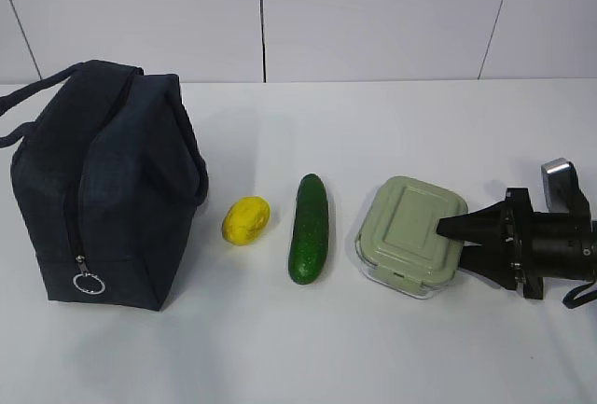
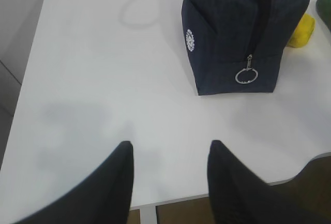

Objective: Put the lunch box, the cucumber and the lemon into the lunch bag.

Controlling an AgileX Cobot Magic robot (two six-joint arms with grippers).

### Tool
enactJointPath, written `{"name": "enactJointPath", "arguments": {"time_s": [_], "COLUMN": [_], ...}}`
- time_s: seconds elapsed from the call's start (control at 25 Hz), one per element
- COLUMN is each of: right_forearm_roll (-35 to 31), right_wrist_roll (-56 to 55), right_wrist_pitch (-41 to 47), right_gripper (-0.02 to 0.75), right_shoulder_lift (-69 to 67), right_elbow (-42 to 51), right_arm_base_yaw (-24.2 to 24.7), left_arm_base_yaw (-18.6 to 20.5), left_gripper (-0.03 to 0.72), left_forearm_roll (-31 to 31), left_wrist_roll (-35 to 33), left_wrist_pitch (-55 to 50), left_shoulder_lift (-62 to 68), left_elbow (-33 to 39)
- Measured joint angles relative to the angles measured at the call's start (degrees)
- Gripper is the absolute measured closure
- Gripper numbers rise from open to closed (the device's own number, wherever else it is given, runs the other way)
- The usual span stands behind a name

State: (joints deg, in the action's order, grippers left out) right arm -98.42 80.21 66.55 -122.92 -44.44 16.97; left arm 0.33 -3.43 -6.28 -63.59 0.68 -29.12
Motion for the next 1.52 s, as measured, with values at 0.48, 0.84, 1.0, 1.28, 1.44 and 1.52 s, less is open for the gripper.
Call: {"name": "enactJointPath", "arguments": {"time_s": [0.48,0.84,1.0,1.28,1.44,1.52], "right_forearm_roll": [0.9,1.1,1.1,1.2,2.1,2.4], "right_wrist_roll": [-2.4,-2.7,-2.8,-2.9,-3.1,-3.3], "right_wrist_pitch": [-0.8,-1.3,-1.4,-1.4,-1.8,-2.1], "right_gripper": [0.363,0.364,0.365,0.365,0.365,0.365], "right_shoulder_lift": [0.6,1.1,1.1,1.1,1.5,2.0], "right_elbow": [0.0,0.0,0.0,0.0,0.0,0.0], "right_arm_base_yaw": [0.0,0.0,0.0,0.0,0.0,0.0], "left_arm_base_yaw": [0.0,0.0,0.0,0.0,0.0,0.0], "left_gripper": [0.367,0.367,0.367,0.367,0.367,0.367], "left_forearm_roll": [0.0,0.0,0.0,0.0,0.0,0.0], "left_wrist_roll": [0.0,0.0,0.0,0.0,0.0,0.0], "left_wrist_pitch": [0.0,0.0,0.0,0.0,0.0,0.0], "left_shoulder_lift": [0.0,0.0,0.0,0.0,0.0,0.0], "left_elbow": [0.0,0.0,0.0,0.0,0.0,0.0]}}
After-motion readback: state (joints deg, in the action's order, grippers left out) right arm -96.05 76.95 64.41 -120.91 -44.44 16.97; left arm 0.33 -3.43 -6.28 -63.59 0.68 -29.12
